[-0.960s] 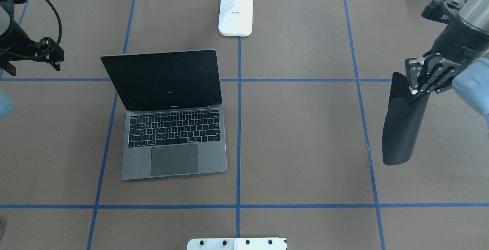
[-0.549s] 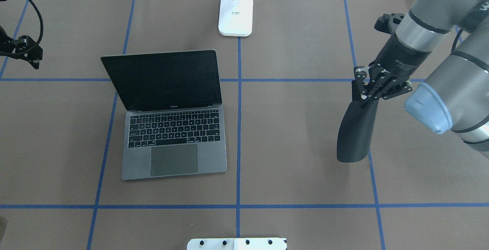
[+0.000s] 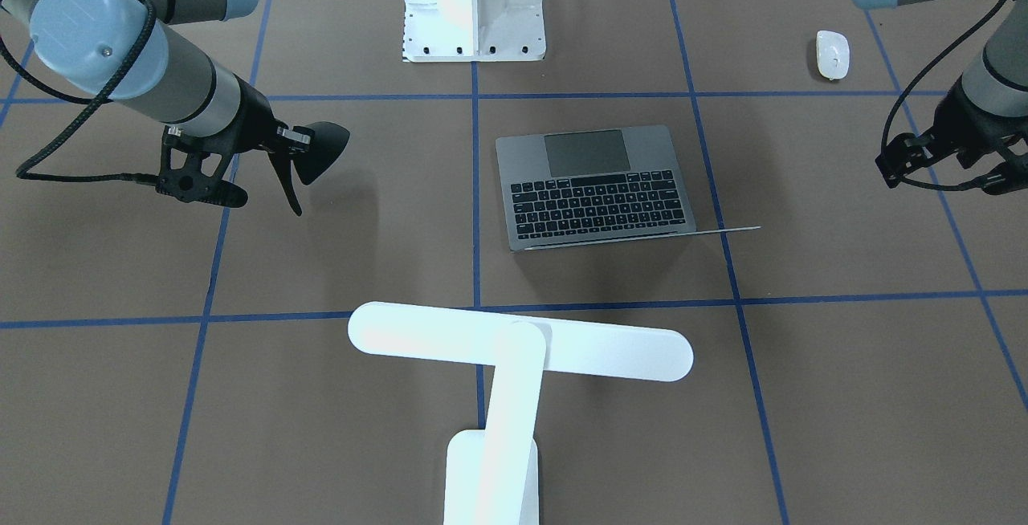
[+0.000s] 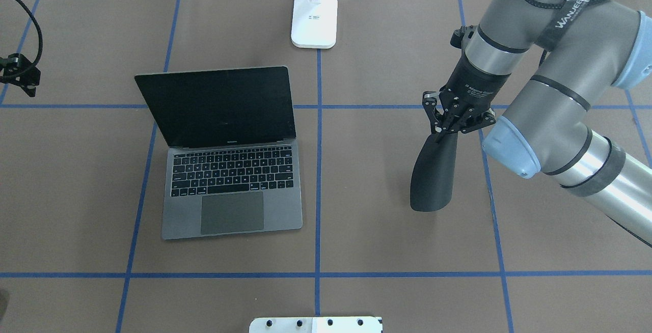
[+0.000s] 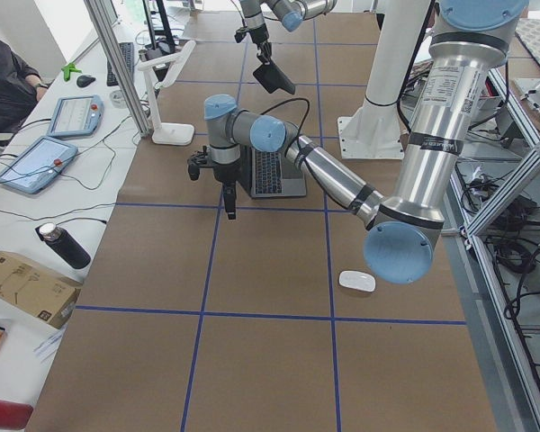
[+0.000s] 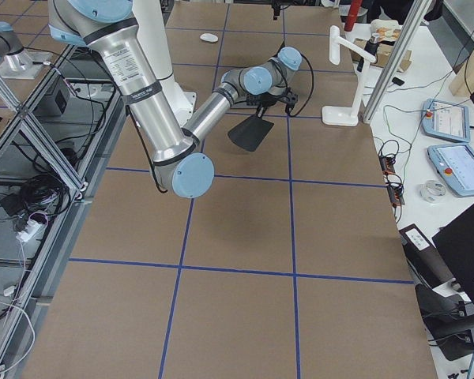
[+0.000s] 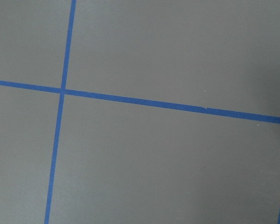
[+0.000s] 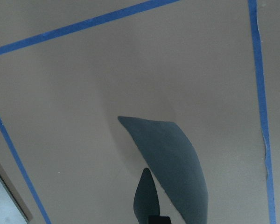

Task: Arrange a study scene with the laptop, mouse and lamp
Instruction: 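Carry the dark grey cone-shaped object with the right gripper toward the laptop, then lower the dark grey mouse pad beside the laptop with the right gripper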

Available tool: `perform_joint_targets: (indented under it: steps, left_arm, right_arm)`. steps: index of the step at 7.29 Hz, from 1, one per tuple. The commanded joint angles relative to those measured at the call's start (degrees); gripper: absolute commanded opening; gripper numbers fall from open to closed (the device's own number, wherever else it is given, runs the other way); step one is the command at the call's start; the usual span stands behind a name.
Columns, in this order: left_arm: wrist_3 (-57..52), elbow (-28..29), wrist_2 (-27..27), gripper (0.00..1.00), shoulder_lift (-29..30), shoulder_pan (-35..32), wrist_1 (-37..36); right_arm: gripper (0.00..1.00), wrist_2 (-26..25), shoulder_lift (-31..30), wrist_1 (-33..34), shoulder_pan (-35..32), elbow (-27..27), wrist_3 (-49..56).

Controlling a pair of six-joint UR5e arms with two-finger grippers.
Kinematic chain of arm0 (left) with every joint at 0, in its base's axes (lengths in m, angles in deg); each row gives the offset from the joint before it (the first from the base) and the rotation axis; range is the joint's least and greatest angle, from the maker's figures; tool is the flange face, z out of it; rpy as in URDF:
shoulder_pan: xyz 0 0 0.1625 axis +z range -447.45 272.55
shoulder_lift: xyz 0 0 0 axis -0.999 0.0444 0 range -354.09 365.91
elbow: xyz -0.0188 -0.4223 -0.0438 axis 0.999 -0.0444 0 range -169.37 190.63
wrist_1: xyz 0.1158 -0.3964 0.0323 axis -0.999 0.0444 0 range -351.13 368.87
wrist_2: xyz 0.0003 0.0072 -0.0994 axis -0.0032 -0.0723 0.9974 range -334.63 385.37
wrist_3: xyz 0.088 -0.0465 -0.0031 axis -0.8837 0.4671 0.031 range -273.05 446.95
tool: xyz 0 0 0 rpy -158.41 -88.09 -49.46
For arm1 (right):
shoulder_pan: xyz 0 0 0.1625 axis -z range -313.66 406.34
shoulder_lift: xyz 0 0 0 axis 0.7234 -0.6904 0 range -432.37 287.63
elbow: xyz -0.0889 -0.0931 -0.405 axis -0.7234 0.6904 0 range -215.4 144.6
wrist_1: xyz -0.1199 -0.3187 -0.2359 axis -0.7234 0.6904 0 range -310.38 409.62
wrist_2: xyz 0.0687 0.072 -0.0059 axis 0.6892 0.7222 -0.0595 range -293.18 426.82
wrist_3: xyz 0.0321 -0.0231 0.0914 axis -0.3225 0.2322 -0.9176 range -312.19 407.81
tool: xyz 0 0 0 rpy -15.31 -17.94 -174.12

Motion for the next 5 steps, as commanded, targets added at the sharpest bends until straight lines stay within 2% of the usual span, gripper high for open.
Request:
perform_joint_targets:
  steps: [1,3,4,5]
  left_arm:
    - [-0.1,2.4,0.1,1.00,-1.2,-1.0,4.0]
    - [-1.7,4.6,0.1,1.00,-1.3,-2.1,5.3]
    - [-1.7,4.7,0.1,1.00,-1.9,-2.2,5.5]
    - [-1.7,5.3,0.1,1.00,-2.1,-2.4,6.2]
  right_arm:
    - [0.00,0.0,3.4,-0.1,1.4,3.0,-2.8]
    - [0.00,-0.1,3.9,-6.0,4.0,4.7,-10.5]
    - [0.00,-1.9,3.9,-8.5,5.9,5.2,-13.7]
    - [0.00,-3.1,4.1,-8.6,7.4,5.3,-14.9]
